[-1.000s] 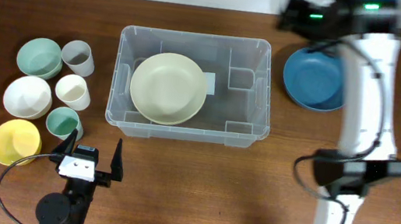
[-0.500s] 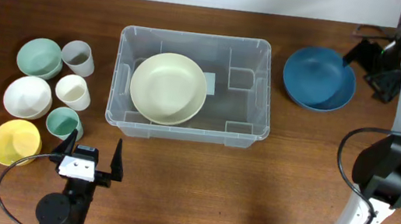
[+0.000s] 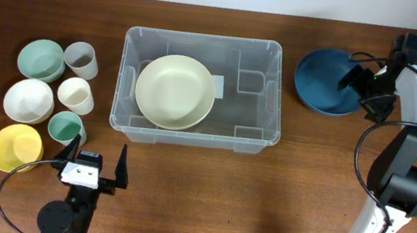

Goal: Pack container
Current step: 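Grasp the blue plate's rim with the right gripper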

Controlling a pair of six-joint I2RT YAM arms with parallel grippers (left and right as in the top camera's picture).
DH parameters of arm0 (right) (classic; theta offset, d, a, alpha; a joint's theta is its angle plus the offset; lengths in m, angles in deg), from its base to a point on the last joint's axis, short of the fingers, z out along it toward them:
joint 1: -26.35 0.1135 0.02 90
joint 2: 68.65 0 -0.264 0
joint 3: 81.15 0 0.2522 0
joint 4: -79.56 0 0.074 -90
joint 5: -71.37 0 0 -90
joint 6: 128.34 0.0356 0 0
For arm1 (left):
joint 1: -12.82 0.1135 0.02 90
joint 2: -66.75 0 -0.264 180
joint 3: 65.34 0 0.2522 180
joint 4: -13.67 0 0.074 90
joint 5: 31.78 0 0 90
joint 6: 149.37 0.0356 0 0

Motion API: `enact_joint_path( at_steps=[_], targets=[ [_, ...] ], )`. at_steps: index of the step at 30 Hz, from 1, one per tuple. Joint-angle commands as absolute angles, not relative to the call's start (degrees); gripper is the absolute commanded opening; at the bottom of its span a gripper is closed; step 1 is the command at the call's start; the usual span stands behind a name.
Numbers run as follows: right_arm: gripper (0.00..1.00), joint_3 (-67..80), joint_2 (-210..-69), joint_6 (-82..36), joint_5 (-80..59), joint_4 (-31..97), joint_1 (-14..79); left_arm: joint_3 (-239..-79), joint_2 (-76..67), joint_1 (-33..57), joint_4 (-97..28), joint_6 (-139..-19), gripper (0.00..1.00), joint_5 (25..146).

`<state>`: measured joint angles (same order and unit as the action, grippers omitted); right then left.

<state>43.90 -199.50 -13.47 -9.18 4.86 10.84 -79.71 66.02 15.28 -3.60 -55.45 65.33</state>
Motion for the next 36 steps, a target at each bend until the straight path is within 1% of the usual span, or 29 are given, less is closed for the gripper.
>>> enact_joint_path(
  at_steps=[1,6,8,9,10,13,15,21,22,26,32,36],
  targets=[
    [0.99,41.8,-199.7,-14.5,-8.4,6.5,11.0,-79.6,66.5,15.7,-4.0,-54.5,0.99,65.8],
    [1.00,39.7,-199.7,-14.5,-8.3,9.1,11.0,-79.6,66.5,15.7,-4.0,-54.5,0.99,65.8],
    [0.94,38.7,-199.7,-14.5,-8.4,10.0,11.0,-79.6,66.5,15.7,-4.0,-54.5,0.99,65.8],
    [0.91,38.5,-199.7,-14.5,-8.6,10.1,11.0,-79.6,66.5,15.7,-4.0,-54.5,0.99,65.8],
    [0.84,38.4,-199.7,-14.5,-8.8,10.2,11.0,-79.6,66.5,15.7,-4.0,-54.6,0.99,65.8],
    [0.71,38.3,-199.7,-14.5,-8.8,10.4,11.0,-79.6,66.5,15.7,-4.0,-54.5,0.99,65.8],
    [0.61,38.3,-199.7,-14.5,-9.0,10.5,11.0,-79.6,66.5,15.7,-4.0,-54.5,0.99,65.8],
    [0.36,38.3,-199.7,-14.5,-9.0,10.6,11.0,-79.6,66.5,15.7,-4.0,-54.6,0.99,65.8],
    [0.33,38.2,-199.7,-14.3,-9.0,10.6,11.0,-79.6,66.5,15.7,-4.0,-54.5,0.99,65.8],
    [0.29,38.0,-200.1,-14.3,-9.7,10.6,11.0,-79.6,66.5,15.7,-4.0,-54.5,0.99,65.8],
    [0.26,37.9,-201.7,-14.3,-10.1,10.8,11.0,-79.6,66.5,15.7,-4.0,-54.5,0.99,65.8],
    [0.22,37.9,-202.6,-14.3,-10.1,11.2,10.9,-79.6,66.5,15.7,-4.0,-54.5,0.99,65.8]
  ],
)
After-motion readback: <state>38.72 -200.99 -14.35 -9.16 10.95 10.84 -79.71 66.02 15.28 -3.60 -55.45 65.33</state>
